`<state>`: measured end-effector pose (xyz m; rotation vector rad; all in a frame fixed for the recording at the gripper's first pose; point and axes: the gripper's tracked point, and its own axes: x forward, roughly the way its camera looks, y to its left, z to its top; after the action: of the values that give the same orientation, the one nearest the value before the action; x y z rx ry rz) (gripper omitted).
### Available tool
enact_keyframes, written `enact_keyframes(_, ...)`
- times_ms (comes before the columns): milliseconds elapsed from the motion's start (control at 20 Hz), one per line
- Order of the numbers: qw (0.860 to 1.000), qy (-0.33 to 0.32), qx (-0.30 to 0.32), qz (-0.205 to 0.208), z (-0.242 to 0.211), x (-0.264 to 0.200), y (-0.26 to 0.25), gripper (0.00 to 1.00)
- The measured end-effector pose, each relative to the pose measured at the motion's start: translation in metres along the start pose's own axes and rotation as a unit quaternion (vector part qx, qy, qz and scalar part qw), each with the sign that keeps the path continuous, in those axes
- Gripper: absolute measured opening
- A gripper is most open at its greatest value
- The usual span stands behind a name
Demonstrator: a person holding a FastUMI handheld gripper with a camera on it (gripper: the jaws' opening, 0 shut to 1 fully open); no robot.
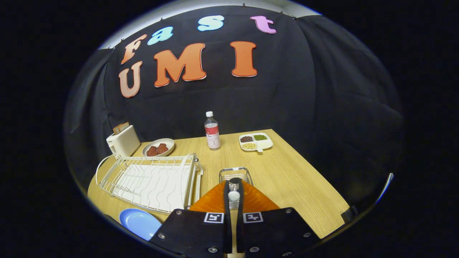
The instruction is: Take the plate from the dish rack, then take the spoon from the basket and place it into the plate.
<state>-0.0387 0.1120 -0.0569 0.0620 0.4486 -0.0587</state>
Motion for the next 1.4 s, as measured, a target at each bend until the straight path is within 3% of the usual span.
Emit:
enact_keyframes(550, 1.0, -0.029, 0.004, 0.007, -0.001, -0.11, 0.045, 0.05)
enact_keyframes(1000, 0.994, -0.006, -0.017, 0.104, -0.062, -0.154, 0.157, 0.05)
enact_keyframes(1250, 0.986, 0.019, -0.028, 0.166, -0.11, -0.14, 0.212, 0.05)
enact_keyframes(1400, 0.982, 0.03, -0.037, 0.183, -0.132, -0.129, 0.227, 0.05)
